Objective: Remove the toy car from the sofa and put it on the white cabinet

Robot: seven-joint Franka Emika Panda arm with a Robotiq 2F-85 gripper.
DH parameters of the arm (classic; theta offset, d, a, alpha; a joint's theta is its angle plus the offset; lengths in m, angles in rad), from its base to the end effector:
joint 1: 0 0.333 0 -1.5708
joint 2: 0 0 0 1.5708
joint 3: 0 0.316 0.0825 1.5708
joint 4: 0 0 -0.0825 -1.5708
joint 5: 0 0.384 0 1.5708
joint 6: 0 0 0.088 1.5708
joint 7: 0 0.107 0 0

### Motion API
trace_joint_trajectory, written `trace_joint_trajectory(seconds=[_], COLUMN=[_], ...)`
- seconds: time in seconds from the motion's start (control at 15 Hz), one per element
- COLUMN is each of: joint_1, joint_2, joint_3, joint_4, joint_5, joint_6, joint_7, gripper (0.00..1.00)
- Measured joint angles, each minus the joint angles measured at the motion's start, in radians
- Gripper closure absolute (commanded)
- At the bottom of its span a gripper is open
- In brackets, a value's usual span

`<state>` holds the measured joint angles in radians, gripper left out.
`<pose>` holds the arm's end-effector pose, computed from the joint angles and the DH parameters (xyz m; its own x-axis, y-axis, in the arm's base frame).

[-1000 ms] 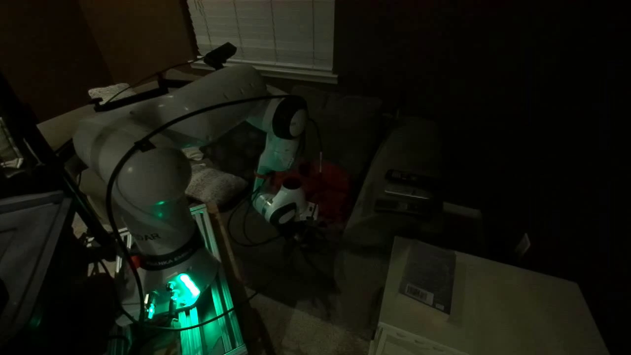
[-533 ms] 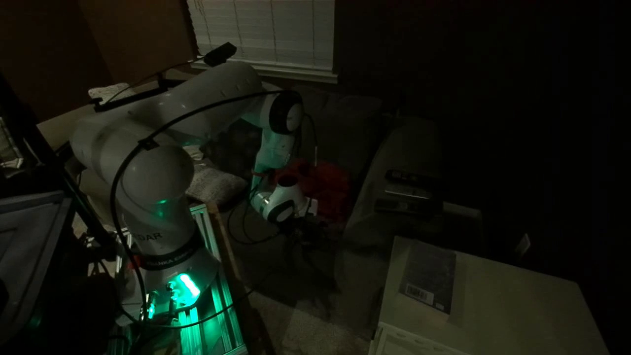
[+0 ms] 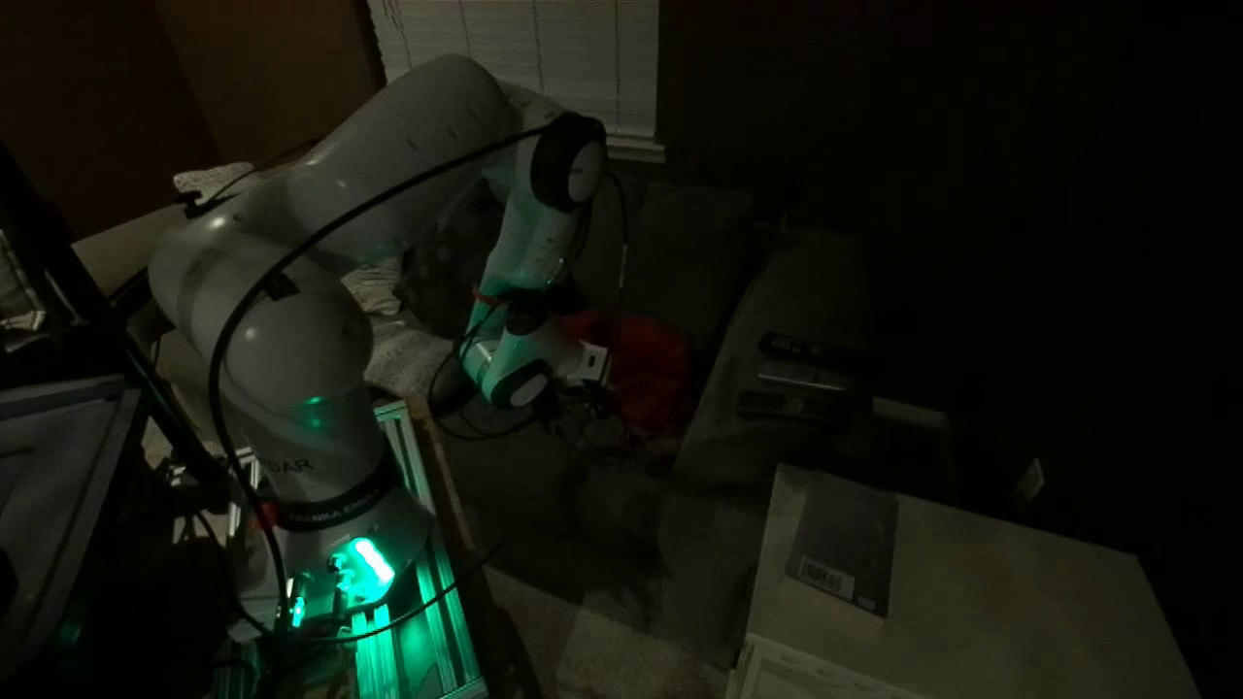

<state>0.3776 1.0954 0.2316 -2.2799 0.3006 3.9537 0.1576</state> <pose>0.3741 0.2342 -0.0244 0.8740 -0.0584 0.4825 0.0502 -0.9766 -0.2093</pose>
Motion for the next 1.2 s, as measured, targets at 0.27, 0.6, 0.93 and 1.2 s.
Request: trace_joint_trajectory(seconds=[0.27,0.6,0.93,1.2], joint_1=[0.028,0.025,-0.013,-0.043], joint_2=[-0.147,-0.161,-0.271,-0.431], joint_3=[0.051,0.058,0.083,0.089], joint_4=[-0.105,-0.102,-0.116,-0.142], joint_5=[0.116,0.107,0.204,0.422], joint_6=[0.045,0.091,0.241,0.216], joint_7=[0.008,0.065,0.144,0.147], gripper=[0.60,0.60,0.60,0.60])
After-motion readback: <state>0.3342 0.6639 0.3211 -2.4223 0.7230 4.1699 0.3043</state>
